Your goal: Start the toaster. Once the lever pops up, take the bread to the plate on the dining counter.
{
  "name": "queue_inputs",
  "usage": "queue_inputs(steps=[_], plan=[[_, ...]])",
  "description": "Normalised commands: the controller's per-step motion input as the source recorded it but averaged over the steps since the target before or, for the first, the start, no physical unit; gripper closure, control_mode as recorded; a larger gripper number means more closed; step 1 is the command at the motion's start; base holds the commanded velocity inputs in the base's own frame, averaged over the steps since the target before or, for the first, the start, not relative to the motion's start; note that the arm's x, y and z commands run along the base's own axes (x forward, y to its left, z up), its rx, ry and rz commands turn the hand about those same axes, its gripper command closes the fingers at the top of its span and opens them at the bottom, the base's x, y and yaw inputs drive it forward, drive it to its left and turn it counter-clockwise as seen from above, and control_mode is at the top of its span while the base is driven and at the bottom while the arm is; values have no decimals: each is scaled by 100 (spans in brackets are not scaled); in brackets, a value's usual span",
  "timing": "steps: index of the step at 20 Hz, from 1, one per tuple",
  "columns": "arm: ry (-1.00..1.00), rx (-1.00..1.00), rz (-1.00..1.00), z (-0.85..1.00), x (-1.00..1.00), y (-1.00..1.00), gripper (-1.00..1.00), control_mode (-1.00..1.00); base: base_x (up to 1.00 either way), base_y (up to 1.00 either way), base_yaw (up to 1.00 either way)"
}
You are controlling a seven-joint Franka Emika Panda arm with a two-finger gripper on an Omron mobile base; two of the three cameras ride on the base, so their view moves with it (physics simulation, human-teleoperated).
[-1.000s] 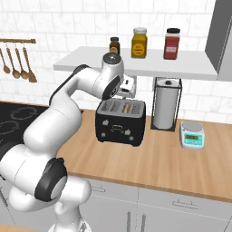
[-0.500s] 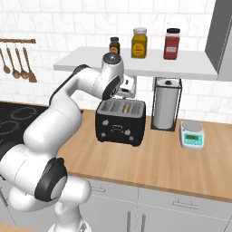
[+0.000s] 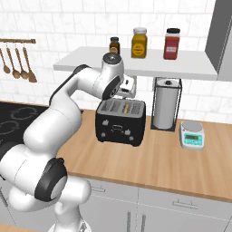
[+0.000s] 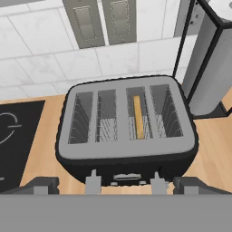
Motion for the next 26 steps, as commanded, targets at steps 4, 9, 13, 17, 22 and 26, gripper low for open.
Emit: queue_inputs(steps=[4,9,13,17,22,26], plan=[[0,0,0,0,0,0,-100,-100,0,0,0],[0,0,0,0,0,0,-100,-100,0,0,0],[0,0,0,0,0,0,-100,-100,0,0,0],[0,0,0,0,0,0,-100,-100,0,0,0],[0,0,0,0,0,0,-100,-100,0,0,0],[0,0,0,0,0,0,-100,-100,0,0,0]])
